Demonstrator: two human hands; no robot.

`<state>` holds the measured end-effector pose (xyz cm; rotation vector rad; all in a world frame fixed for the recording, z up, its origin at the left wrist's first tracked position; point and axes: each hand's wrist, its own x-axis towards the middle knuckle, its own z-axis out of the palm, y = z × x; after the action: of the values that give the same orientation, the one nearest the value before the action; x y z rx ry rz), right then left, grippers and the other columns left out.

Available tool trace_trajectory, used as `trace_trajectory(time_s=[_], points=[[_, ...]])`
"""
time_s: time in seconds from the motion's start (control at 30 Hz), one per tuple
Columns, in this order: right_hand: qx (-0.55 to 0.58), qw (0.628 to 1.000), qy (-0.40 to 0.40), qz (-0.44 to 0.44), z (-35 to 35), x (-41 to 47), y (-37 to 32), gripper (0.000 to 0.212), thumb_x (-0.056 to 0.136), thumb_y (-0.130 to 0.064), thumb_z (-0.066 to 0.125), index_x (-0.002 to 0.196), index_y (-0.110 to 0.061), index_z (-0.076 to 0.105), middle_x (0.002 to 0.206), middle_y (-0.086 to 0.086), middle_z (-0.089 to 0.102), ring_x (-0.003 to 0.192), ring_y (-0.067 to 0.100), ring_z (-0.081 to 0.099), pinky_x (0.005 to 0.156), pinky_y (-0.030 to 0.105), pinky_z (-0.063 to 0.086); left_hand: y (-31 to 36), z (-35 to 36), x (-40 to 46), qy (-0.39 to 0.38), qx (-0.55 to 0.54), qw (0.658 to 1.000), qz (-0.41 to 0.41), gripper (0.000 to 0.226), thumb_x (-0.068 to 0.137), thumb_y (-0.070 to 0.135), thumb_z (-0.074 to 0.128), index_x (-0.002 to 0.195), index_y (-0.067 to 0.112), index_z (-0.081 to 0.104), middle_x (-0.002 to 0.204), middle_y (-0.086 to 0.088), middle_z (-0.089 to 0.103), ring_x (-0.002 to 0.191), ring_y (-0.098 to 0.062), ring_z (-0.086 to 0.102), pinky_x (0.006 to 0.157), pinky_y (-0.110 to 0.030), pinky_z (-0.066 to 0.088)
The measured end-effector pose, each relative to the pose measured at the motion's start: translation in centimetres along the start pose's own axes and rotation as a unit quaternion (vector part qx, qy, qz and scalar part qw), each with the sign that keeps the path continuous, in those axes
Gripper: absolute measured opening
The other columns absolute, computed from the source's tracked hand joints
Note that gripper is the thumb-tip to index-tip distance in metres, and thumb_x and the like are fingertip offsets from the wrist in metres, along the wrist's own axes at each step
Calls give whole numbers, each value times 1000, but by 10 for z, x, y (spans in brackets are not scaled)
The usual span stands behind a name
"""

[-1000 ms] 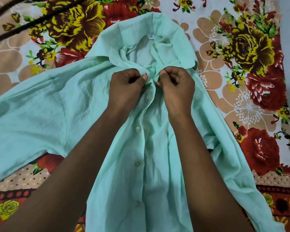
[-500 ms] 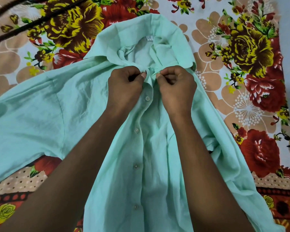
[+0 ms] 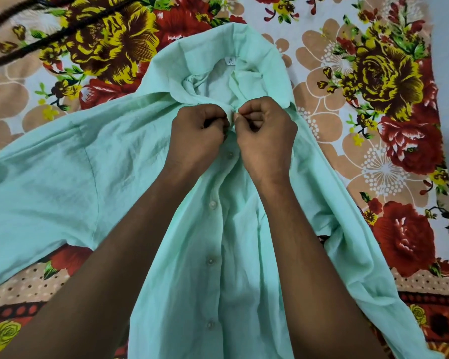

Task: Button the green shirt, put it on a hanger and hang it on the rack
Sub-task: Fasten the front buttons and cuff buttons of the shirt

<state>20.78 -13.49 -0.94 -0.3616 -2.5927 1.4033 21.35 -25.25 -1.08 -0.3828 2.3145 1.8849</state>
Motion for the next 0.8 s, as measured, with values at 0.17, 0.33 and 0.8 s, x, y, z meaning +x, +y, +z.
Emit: trace_trajectory(time_s=[0.17, 0.33, 0.8], points=[[30, 999, -9, -4, 1, 0, 0, 12, 87, -6, 76, 91, -9, 65, 78, -5, 70, 72, 4, 68, 75, 31, 60, -3, -4, 3, 20, 11, 1000, -4, 16, 88, 5, 67, 72, 5, 72, 61, -4, 63, 58, -8, 53, 60, -24, 45], [55, 998, -5, -14, 1, -3, 3, 19, 86, -2, 76, 92, -8, 59, 81, -1, 73, 75, 6, 72, 77, 33, 61, -7, -6, 5, 22, -18, 999, -14, 12, 89, 3, 70, 79, 2, 75, 72, -14, 74, 64, -13, 66, 69, -31, 57], [83, 996, 28, -13, 3, -5, 3, 23, 87, -3, 76, 91, -13, 56, 81, 1, 73, 74, 7, 73, 76, 28, 61, -1, -1, -1, 23, -260, 955, -143, 25, 100, 11, 61, 76, 7, 67, 63, -2, 67, 70, -20, 71, 80, -35, 61]])
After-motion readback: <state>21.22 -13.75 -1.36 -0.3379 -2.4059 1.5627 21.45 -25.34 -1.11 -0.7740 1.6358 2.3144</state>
